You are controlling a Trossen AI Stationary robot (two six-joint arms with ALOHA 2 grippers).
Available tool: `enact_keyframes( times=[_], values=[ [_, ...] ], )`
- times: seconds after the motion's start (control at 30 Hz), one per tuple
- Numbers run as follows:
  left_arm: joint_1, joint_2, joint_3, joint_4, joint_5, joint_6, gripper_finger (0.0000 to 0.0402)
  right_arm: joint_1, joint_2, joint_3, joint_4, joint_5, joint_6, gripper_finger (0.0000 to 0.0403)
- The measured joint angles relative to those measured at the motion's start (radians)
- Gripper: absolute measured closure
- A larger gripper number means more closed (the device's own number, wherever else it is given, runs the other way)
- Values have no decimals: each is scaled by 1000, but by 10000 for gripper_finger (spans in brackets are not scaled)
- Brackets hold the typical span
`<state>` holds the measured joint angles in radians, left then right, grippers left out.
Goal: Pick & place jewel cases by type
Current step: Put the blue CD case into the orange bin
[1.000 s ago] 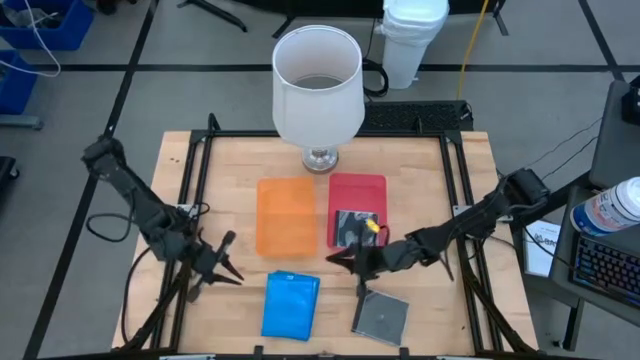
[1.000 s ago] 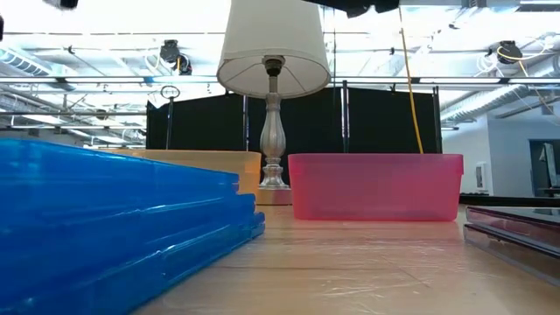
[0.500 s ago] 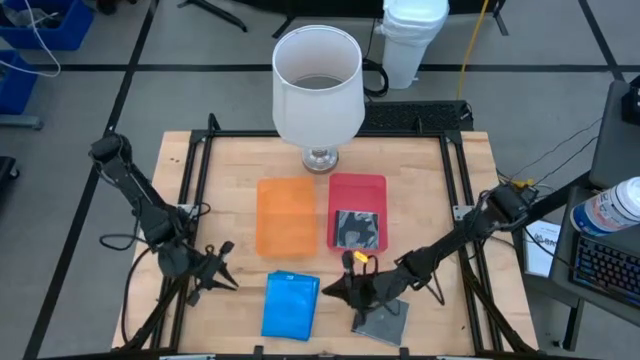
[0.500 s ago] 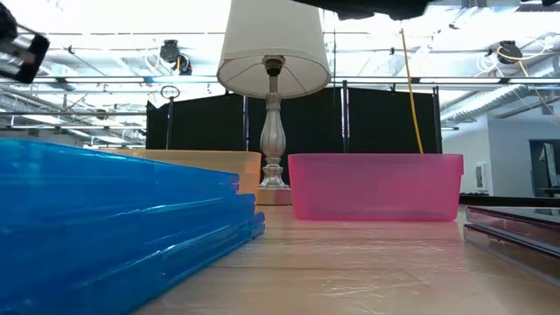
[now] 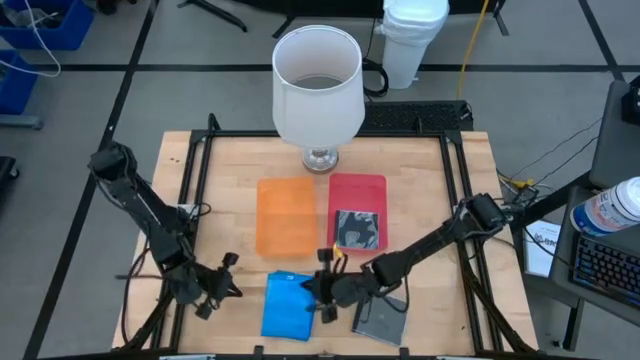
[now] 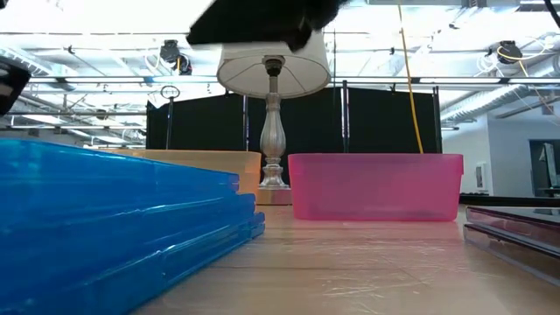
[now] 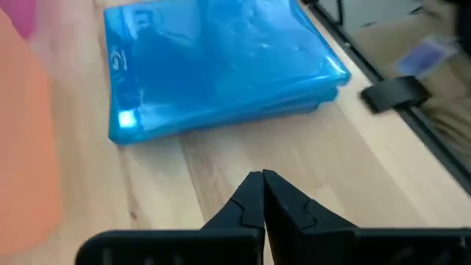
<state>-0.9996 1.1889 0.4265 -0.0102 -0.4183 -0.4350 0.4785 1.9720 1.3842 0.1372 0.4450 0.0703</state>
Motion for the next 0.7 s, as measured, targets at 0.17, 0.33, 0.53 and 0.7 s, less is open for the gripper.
enact_keyframes(
  times=[0.17,0.33,0.53,0.7],
  values=[
    [-40,108,88,-16,-46,54,360,-22,-3,0,-47,-3,117,403],
    [-45,177,139,-77,-22,45,347,-19,-4,0,-93,3,154,403],
    [35,200,141,-77,51,14,375,31,-4,-2,-212,128,244,403],
    [135,200,142,-71,138,23,394,75,-4,-2,-224,215,299,403]
  ],
)
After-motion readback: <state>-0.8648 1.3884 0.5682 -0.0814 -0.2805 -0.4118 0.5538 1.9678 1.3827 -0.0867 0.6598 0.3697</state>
